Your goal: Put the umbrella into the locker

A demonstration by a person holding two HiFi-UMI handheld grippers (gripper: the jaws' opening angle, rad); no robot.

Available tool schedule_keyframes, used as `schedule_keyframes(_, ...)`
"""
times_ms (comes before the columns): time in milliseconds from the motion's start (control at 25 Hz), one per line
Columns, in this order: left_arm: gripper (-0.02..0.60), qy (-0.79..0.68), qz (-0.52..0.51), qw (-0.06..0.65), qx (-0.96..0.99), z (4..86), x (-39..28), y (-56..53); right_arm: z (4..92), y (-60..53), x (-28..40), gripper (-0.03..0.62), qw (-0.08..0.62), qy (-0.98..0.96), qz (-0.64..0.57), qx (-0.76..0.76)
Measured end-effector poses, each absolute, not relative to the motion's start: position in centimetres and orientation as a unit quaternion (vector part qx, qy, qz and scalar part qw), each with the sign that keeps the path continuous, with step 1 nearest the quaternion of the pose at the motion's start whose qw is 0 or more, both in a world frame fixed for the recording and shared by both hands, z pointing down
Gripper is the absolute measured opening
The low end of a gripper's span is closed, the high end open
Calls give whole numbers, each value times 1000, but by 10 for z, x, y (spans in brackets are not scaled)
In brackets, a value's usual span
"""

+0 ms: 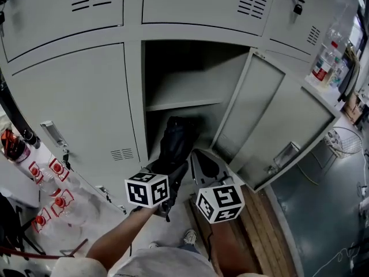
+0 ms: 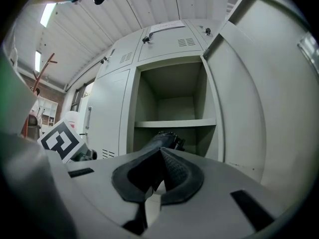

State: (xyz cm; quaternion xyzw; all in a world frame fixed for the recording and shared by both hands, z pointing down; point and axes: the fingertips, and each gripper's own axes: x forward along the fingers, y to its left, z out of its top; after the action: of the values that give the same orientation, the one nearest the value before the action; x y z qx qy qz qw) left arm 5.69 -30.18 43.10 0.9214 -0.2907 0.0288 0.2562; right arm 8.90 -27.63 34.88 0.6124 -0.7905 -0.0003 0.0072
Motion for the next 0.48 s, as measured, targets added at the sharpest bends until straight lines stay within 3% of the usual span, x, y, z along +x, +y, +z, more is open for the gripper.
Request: schedule_keyframes(480,267,-348,74,230,906,434,90,-344,348,-312,127,3,-10,-822,3,569)
